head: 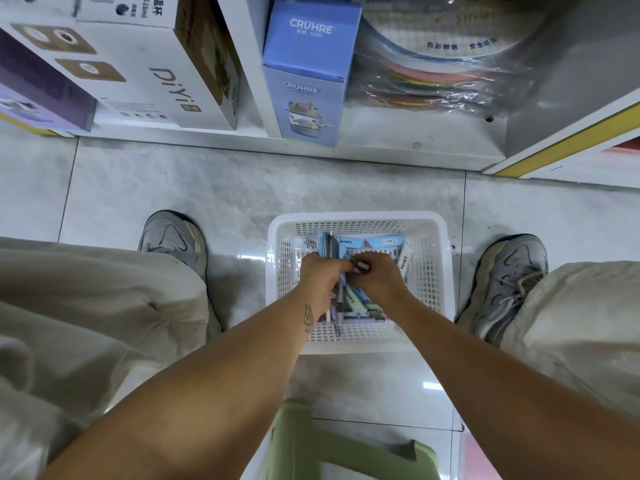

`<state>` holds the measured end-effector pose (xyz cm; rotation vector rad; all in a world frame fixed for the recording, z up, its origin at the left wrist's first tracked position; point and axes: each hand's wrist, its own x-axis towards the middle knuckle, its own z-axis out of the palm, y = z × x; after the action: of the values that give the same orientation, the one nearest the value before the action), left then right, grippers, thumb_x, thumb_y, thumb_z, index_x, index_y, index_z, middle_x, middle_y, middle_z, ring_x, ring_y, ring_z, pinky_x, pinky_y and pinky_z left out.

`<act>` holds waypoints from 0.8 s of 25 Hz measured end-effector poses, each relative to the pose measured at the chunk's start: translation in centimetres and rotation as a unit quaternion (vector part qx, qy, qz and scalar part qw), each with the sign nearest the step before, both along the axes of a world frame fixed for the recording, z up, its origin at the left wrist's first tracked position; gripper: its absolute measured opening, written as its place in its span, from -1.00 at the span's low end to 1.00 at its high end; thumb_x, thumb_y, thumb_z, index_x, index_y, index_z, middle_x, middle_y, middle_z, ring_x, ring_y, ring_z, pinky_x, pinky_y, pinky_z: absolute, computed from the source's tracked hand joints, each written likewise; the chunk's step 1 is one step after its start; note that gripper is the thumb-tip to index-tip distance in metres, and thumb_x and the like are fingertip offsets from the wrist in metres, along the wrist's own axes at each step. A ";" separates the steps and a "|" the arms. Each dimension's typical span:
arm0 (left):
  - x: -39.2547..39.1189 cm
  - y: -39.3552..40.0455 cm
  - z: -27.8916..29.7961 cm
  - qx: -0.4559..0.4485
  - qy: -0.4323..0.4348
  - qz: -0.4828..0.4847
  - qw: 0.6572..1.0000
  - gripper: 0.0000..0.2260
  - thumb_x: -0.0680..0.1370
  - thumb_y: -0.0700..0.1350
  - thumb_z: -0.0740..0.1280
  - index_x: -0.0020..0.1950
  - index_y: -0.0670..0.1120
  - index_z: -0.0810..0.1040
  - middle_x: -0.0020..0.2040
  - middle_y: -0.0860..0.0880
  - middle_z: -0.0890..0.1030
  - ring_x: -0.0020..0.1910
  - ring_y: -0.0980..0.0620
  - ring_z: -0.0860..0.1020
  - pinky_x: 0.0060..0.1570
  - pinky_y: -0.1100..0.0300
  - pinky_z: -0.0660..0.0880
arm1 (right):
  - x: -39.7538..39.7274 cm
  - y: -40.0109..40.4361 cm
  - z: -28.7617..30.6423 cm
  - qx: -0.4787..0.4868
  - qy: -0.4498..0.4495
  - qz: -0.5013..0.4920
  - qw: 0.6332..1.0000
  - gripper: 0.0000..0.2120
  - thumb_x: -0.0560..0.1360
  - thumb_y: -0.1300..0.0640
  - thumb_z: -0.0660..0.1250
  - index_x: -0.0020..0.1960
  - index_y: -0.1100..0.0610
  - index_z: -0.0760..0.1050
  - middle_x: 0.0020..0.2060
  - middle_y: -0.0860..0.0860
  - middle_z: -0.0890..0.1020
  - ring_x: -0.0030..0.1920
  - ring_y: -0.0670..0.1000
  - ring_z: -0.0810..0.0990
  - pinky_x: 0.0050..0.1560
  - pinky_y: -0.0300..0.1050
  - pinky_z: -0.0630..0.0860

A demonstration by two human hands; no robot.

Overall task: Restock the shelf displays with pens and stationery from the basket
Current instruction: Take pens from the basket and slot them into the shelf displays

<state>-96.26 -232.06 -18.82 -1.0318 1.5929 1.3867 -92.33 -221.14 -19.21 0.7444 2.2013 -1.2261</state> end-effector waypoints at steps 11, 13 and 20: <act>0.9 -0.6 2.1 0.080 0.030 0.075 0.994 -0.72 0.35 -0.28 0.56 0.01 -0.19 0.62 -0.16 -0.18 0.72 -0.18 -0.18 0.70 -0.16 -0.10 0.65 | 0.0 1.5 3.3 -0.174 -0.005 -0.090 0.981 -0.84 0.60 0.31 0.32 0.13 0.21 0.64 -0.20 0.06 0.72 -0.24 0.08 0.73 -0.12 -0.09 0.68; 0.6 -0.7 3.0 0.089 0.038 0.070 0.993 -0.70 0.34 -0.32 0.54 0.04 -0.23 0.63 -0.15 -0.22 0.71 -0.16 -0.21 0.70 -0.11 -0.14 0.65 | -0.3 1.8 4.3 -0.220 -0.017 -0.135 0.966 -0.90 0.61 0.28 0.31 0.06 0.23 0.60 -0.21 0.14 0.71 -0.26 0.12 0.72 -0.21 -0.11 0.66; -0.9 -1.6 8.0 0.086 0.069 -0.074 0.991 -0.63 0.32 -0.33 0.50 0.10 -0.34 0.56 -0.16 -0.25 0.60 -0.34 -0.16 0.57 -0.26 0.08 0.56 | -2.0 4.6 10.3 -0.087 0.078 -0.076 0.990 -0.91 0.56 0.33 0.36 -0.05 0.28 0.64 -0.25 0.18 0.67 -0.40 0.01 0.59 -0.35 -0.22 0.57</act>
<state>-97.13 -233.64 -10.79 -0.7157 1.5829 1.4907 -94.34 -216.53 -8.92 0.7792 2.1547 -1.5785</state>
